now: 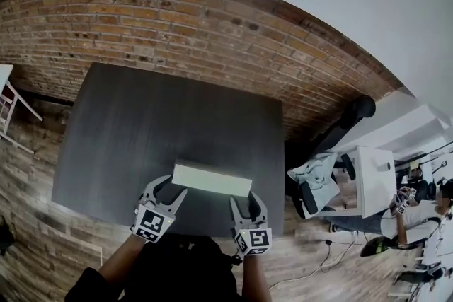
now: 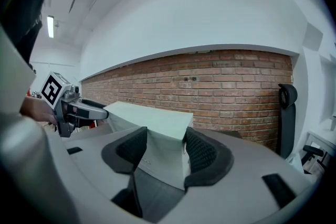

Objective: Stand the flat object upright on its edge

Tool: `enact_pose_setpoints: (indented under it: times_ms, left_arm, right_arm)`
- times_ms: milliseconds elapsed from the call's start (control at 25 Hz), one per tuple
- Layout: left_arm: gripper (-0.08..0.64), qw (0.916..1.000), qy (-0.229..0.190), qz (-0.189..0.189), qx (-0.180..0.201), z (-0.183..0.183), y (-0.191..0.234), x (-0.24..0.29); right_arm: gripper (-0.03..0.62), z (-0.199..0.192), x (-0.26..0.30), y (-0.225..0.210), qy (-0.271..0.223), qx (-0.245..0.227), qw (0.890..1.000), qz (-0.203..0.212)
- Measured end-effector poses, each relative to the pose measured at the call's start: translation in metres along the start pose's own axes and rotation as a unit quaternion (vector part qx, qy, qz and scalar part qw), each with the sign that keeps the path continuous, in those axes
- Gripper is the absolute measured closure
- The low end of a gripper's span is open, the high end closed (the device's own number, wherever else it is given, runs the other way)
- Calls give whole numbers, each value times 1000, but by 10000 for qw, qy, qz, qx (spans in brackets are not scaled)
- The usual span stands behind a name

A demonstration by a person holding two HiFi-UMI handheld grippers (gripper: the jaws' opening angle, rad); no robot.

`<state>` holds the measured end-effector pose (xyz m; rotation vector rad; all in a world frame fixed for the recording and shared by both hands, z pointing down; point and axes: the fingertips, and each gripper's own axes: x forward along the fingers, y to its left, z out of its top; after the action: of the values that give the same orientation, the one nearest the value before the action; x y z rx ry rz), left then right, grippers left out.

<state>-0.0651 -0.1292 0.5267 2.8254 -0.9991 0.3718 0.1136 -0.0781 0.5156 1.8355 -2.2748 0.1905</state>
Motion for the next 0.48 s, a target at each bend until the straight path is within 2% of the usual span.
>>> enact_pose_setpoints:
  times_ms: [480]
  left_arm:
    - [350, 9997, 156, 131, -158, 7, -2, 10]
  right_arm:
    - [354, 5, 5, -15, 52, 116, 9998, 135]
